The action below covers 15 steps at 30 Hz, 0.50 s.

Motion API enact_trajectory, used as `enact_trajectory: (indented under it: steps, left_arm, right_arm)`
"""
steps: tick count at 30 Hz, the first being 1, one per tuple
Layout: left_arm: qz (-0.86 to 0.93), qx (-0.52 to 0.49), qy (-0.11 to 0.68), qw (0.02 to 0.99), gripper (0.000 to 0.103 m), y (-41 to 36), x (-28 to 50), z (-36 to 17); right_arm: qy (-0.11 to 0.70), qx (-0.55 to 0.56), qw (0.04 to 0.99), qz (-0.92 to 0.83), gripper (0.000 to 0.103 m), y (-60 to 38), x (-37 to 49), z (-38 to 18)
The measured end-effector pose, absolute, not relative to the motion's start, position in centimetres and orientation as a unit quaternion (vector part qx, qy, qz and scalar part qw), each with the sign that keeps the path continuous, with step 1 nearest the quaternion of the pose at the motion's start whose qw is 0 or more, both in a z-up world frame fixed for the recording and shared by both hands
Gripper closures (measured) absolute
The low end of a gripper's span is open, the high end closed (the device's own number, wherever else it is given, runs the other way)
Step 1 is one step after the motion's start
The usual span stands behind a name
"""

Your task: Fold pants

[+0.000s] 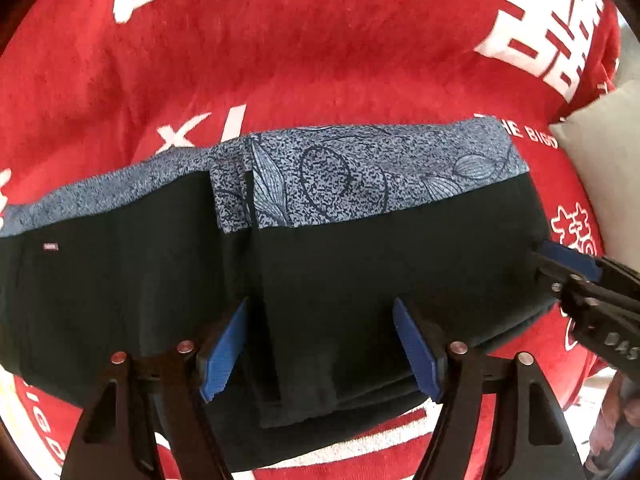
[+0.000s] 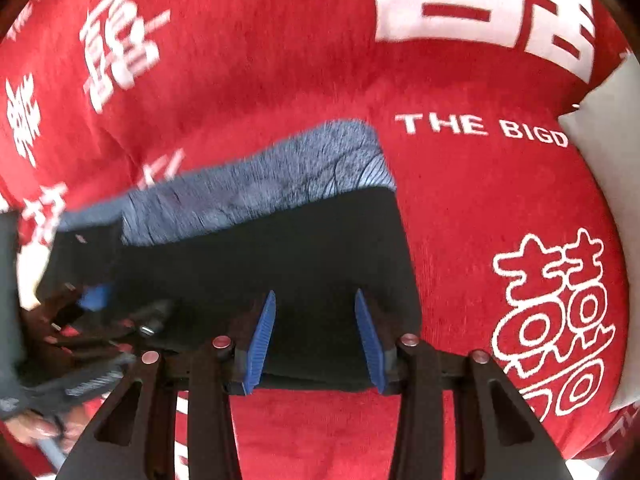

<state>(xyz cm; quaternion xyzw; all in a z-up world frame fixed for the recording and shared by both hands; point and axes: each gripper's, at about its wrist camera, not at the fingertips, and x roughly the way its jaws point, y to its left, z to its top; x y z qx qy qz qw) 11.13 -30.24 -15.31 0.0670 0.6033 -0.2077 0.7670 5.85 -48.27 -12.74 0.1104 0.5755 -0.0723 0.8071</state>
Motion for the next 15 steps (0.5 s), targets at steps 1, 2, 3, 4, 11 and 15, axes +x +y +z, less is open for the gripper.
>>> enact_trajectory:
  steps: [1, 2, 3, 4, 11, 15]
  left_arm:
    - [-0.206, 0.073, 0.603, 0.768, 0.021, -30.3, 11.1, -15.3]
    - [-0.196, 0.078, 0.604, 0.768, 0.017, -30.3, 11.1, -15.3]
    - [-0.193, 0.075, 0.607, 0.768, 0.015, -30.1, 11.3, -15.3]
    - [-0.192, 0.062, 0.613, 0.764, 0.015, -29.7, 11.4, -15.4]
    - [-0.176, 0.047, 0.618, 0.765, 0.015, -27.8, 11.1, -14.9]
    - [-0.17, 0.033, 0.618, 0.767, 0.015, -26.3, 10.9, -14.4]
  right_arm:
    - [0.575, 0.098, 0.809, -0.073, 0.058, -48.0, 5.8, -12.9]
    - [0.576, 0.086, 0.81, -0.074, 0.057, -47.6, 5.9, -13.0]
    - [0.578, 0.079, 0.809, -0.072, 0.054, -47.4, 6.0, -12.9]
    - [0.58, 0.076, 0.808, -0.07, 0.051, -47.2, 6.1, -12.8]
    - [0.591, 0.065, 0.8, -0.074, 0.051, -46.7, 6.5, -12.5]
    - [0.596, 0.056, 0.797, -0.076, 0.049, -46.0, 6.3, -12.2]
